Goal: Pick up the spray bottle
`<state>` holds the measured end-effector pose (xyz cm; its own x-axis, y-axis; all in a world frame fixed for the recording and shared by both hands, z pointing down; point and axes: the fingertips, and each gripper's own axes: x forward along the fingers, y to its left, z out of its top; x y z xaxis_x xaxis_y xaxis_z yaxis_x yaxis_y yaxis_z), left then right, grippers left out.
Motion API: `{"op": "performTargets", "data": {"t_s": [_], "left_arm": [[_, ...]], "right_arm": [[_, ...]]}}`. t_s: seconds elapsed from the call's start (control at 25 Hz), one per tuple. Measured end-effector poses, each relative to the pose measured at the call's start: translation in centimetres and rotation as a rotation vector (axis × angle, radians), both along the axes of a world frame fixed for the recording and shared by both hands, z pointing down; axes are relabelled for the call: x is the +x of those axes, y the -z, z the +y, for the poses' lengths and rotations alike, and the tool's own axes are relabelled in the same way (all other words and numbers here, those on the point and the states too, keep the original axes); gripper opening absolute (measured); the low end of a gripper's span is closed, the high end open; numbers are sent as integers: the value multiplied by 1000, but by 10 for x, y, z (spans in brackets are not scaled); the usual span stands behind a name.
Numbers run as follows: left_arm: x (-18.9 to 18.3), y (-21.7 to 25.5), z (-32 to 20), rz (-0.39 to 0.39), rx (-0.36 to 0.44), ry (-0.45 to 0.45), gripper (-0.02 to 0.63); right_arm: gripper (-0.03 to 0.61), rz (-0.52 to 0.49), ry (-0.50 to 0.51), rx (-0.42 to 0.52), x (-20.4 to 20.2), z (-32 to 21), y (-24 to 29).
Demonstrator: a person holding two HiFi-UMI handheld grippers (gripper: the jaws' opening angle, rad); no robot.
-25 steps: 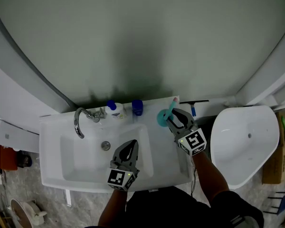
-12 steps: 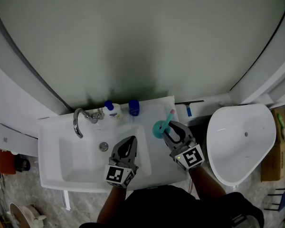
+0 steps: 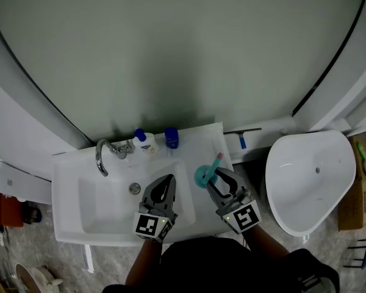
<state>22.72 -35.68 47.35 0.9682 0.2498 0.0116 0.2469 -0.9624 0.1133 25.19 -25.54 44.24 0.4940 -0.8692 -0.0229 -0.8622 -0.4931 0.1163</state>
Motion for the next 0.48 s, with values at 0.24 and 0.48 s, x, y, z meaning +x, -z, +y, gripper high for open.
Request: {"op": "performTargets", "data": {"t_s": [0.24, 0.48], "left_arm": [[-6, 3, 3, 1, 19, -5, -5], [-10, 4, 7, -22, 30, -11, -5]], "right_arm": [[133, -13, -24, 7, -19, 15, -2], [133, -18, -32, -20, -22, 24, -11]]}}
